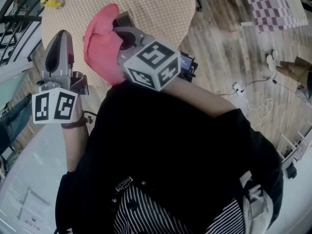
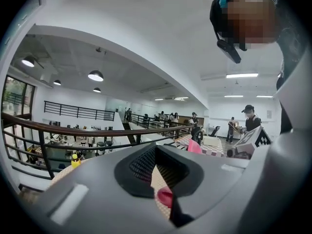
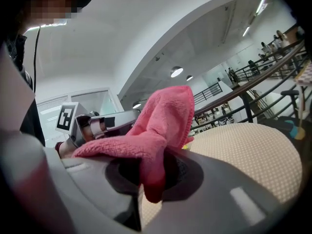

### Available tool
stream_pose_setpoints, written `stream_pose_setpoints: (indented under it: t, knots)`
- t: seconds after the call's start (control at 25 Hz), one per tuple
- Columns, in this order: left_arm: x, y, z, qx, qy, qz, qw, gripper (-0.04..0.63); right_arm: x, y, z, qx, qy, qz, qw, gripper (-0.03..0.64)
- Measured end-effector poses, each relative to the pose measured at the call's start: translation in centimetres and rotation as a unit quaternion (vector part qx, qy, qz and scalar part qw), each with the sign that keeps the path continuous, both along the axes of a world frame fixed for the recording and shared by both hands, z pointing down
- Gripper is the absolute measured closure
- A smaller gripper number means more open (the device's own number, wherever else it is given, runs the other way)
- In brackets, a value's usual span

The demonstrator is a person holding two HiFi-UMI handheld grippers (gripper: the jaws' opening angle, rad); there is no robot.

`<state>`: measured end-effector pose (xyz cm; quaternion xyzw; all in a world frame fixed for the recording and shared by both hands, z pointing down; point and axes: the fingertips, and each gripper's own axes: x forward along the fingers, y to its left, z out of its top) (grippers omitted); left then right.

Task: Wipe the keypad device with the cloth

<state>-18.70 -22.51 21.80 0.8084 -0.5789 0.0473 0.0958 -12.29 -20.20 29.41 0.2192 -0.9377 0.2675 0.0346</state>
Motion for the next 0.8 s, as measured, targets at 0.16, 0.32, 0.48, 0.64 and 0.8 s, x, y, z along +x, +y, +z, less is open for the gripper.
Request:
stream_pose_setpoints:
  t: [0.16, 0.32, 0.48, 0.64, 0.8]
  knots:
    - [-0.3, -1.7, 0.4, -0.005, 0.007, 0.014, 0.9999, 0.598, -0.5, -1.0, 0.4, -0.006, 0.013, 0.006, 1.000, 0.549]
    - [-1.1, -3.1, 1.8, -0.020, 0.010, 0.024, 0.9995, 0.598, -1.6, -1.8, 1.1, -0.013, 0.020, 0.007, 1.000, 0.549]
    - [-2.5, -4.0, 3.7, -0.042, 0.018, 0.027, 0.9986, 0.598, -3.3, -2.1, 2.7, -0.027, 0.031, 0.004, 0.999, 0.549]
    - [-4.3, -4.0, 5.5, -0.049, 0.022, 0.036, 0.9979, 0.598, -5.7, -1.0, 4.4, -0.031, 0.052, -0.008, 0.998, 0.549]
    - [-5.2, -4.5, 7.4, -0.068, 0.029, 0.048, 0.9961, 0.598, -6.9, -1.1, 5.7, -0.039, 0.059, -0.007, 0.997, 0.549]
